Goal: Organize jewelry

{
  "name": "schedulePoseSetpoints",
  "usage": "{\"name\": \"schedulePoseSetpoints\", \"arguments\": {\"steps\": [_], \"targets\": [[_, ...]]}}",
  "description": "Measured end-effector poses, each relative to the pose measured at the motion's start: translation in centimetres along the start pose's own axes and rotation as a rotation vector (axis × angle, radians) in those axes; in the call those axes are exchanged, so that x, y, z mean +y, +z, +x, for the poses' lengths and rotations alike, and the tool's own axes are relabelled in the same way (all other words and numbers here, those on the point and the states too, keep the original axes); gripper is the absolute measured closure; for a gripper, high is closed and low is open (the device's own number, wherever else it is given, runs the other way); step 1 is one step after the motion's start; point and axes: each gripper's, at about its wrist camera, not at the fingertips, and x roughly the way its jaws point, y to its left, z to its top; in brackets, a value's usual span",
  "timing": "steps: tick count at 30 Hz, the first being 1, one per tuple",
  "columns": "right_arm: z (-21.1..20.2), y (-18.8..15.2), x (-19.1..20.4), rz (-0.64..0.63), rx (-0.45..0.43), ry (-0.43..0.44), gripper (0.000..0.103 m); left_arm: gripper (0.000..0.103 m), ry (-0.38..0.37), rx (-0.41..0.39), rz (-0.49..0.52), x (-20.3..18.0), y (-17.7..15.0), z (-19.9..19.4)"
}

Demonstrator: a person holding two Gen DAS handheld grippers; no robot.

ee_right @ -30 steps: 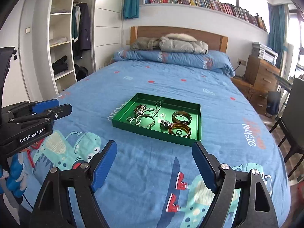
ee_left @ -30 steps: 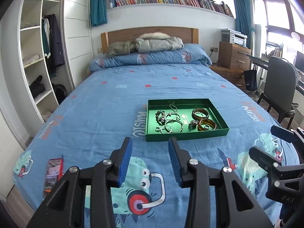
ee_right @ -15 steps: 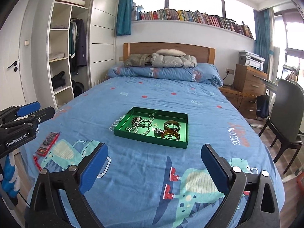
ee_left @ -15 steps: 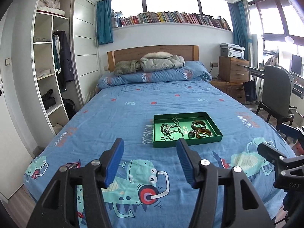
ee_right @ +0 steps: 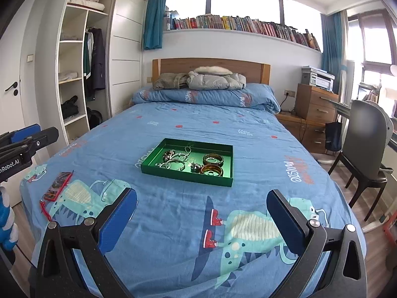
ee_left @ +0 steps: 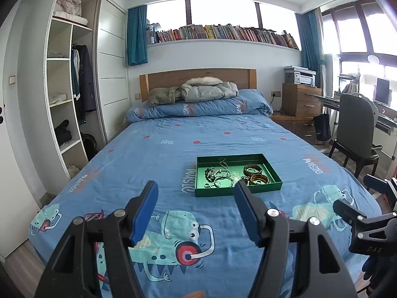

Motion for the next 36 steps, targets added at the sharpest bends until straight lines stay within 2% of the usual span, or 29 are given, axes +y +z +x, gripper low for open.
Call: {"name": "schedulePoseSetpoints", "arguments": {"steps": [36], "targets": [[1.1,-0.9,-0.3,0.011,0.031,-0.022,0.0,0.041,0.002,0.021,0.026,0.0,-1.7,0.9]]}}
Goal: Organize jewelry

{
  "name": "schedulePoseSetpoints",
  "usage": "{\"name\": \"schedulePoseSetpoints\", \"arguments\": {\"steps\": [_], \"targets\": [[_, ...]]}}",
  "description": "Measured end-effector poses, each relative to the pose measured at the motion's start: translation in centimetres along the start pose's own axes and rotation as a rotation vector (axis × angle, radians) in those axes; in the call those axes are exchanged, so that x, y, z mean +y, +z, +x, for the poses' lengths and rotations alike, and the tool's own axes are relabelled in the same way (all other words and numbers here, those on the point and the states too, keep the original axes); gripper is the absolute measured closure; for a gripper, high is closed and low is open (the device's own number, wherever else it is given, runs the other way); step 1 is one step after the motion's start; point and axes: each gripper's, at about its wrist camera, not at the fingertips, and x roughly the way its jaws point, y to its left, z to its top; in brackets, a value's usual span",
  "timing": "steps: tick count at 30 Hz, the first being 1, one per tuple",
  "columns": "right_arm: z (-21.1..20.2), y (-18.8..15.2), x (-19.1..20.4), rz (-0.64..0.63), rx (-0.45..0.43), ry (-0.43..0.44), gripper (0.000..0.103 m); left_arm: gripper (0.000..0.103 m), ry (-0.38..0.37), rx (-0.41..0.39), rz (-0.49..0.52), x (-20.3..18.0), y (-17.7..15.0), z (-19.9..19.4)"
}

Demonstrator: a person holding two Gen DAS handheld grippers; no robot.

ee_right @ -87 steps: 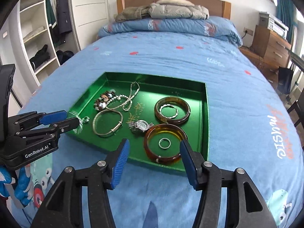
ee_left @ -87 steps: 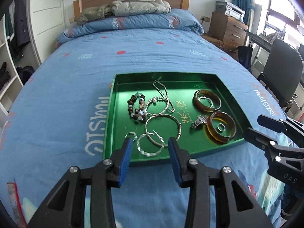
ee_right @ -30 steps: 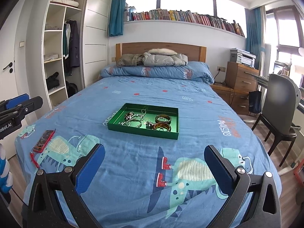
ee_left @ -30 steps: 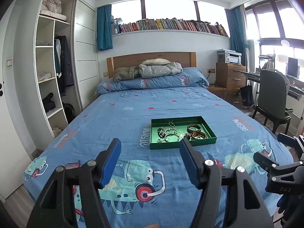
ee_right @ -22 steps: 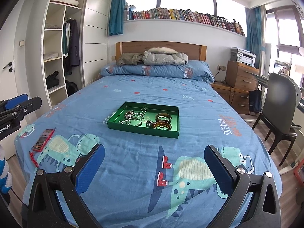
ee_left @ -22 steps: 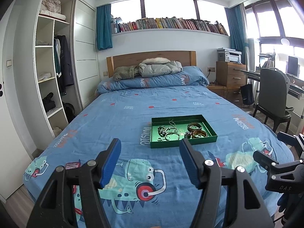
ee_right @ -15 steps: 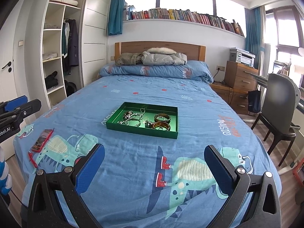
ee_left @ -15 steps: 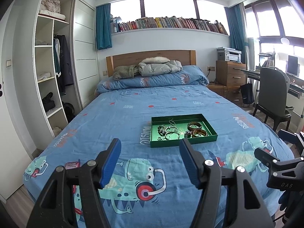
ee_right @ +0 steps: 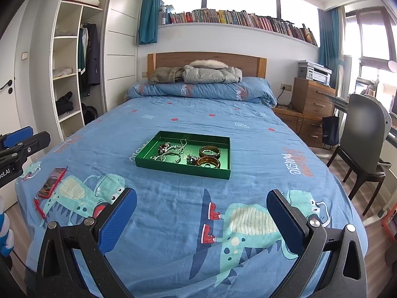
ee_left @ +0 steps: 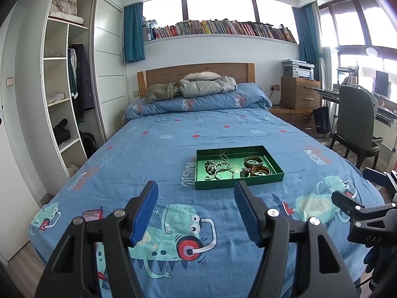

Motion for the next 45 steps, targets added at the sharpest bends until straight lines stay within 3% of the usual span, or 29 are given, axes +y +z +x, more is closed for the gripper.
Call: {"name": "schedulePoseSetpoints", "arguments": {"steps": [45], "targets": [[0.6,-1.1,-1.4,0.052,0.019,-0.023,0.0,0.041,-0.004,0.008,0.018,-0.6,-0.9,0.6]]}}
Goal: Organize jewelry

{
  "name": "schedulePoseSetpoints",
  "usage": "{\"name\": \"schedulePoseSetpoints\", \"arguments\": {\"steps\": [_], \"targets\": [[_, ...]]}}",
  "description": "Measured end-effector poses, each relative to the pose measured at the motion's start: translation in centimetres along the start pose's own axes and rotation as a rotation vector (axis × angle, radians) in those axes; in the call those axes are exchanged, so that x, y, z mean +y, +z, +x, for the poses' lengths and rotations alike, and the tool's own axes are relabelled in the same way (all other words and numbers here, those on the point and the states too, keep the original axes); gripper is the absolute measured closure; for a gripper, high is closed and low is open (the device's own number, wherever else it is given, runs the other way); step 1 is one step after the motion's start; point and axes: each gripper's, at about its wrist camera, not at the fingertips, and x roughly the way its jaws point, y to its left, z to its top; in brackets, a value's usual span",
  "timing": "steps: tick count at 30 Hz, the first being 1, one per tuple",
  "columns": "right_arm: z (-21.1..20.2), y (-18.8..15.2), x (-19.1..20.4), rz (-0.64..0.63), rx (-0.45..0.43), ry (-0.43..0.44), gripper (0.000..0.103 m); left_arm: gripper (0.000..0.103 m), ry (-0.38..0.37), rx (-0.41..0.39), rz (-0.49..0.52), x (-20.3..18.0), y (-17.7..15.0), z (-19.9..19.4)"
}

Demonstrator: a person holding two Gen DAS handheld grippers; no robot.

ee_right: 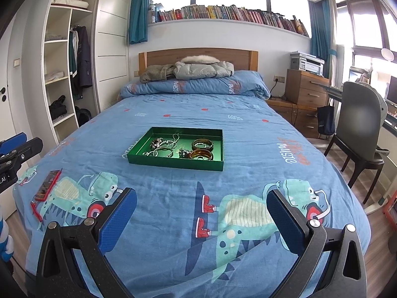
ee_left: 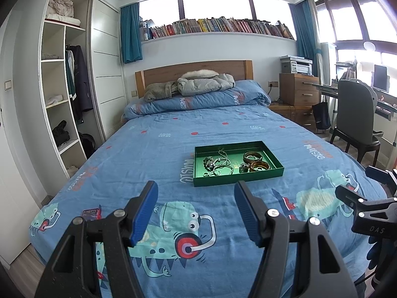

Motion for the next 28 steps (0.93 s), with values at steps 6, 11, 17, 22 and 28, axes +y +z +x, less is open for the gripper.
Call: {"name": "schedulePoseSetpoints", "arguments": {"steps": [6,11,17,22,28], "targets": [[0.1,-0.1,-0.3,0.005,-0.002,-0.005,0.0,0.041,-0.002,0.007,0.002,-0.1,-0.1,0.2],[0.2,-0.1,-0.4,0.011,-0.003,-0.008,0.0,0.041,-0.005,0.019,0.007,-0.2,-0.3,0.7],[0.7,-0.3,-0.6,0.021,0.002,-0.011,0.0,0.041,-0.01,0.034,0.012,-0.4,-0.5,1.3],[1.0,-0.5,-0.7,0.021,0.006,-0.015,0.0,0.041,-0.012,0.048,0.016,-0.5,-0.6,1.9],[1.6,-0.7,-1.1,0.026,0.011,-0.024,0.0,0.041,-0.001,0.046,0.012,-0.5,-0.6,2.2]]}}
